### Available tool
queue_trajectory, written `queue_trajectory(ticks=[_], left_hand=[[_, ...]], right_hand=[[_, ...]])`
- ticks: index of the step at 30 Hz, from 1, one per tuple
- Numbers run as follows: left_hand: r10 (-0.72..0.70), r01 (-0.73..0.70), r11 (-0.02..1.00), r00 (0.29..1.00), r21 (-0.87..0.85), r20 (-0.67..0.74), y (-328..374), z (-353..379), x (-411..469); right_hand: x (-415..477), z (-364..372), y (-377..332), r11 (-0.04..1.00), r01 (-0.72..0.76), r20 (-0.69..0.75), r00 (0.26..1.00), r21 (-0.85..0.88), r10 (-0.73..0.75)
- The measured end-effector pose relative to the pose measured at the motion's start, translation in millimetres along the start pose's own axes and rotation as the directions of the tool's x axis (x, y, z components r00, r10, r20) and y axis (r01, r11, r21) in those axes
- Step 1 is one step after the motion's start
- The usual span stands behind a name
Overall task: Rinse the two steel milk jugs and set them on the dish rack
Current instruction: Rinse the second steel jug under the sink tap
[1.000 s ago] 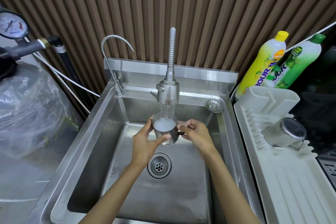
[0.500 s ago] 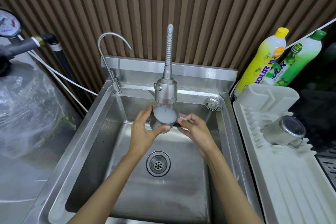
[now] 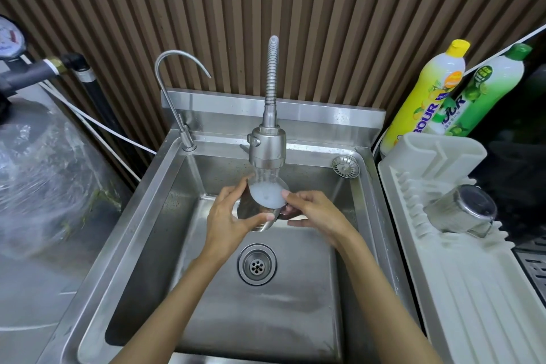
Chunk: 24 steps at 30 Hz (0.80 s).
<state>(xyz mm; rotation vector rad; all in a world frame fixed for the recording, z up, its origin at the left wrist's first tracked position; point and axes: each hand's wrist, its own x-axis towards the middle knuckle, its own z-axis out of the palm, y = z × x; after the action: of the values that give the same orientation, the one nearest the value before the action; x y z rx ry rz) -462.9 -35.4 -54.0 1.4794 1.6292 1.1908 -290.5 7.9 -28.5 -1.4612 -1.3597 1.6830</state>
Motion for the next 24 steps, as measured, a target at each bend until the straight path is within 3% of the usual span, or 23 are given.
queue_trajectory(ticks=[5,10,17,20,24], left_hand=[[-0.054,0.055,0.998,0.998,-0.028,0.037,-10.7,0.8,-5.4],[-0.146,0.151,0.987,0.986,-0.055,0.084,-10.9,1.2,-2.8],[-0.335,0.403,0.905,0.871,-0.134,0.358,-5.0,-17.4,20.5],[-0.427,0.514,0.841,0.822,-0.168,0.376,-9.3,-16.1,27.7],[-0.554,0.636,0.764,0.732,-0.107,0.396,-19.7,-12.9,33.7]], right_hand=[[6.2,-5.8,-8.7,0.974,-0.103,0.084,0.989,-0.204,0.123],[13.0,-4.5,-17.5,0.966,-0.089,0.069,0.992,-0.243,0.109],[23.8,5.8,-27.9,0.828,0.087,-0.109,0.978,-0.553,-0.176],[26.6,12.4,-26.5,0.707,0.169,-0.096,0.943,-0.686,-0.319],[24.8,19.5,-19.8,0.587,0.257,0.002,0.917,-0.768,-0.399]])
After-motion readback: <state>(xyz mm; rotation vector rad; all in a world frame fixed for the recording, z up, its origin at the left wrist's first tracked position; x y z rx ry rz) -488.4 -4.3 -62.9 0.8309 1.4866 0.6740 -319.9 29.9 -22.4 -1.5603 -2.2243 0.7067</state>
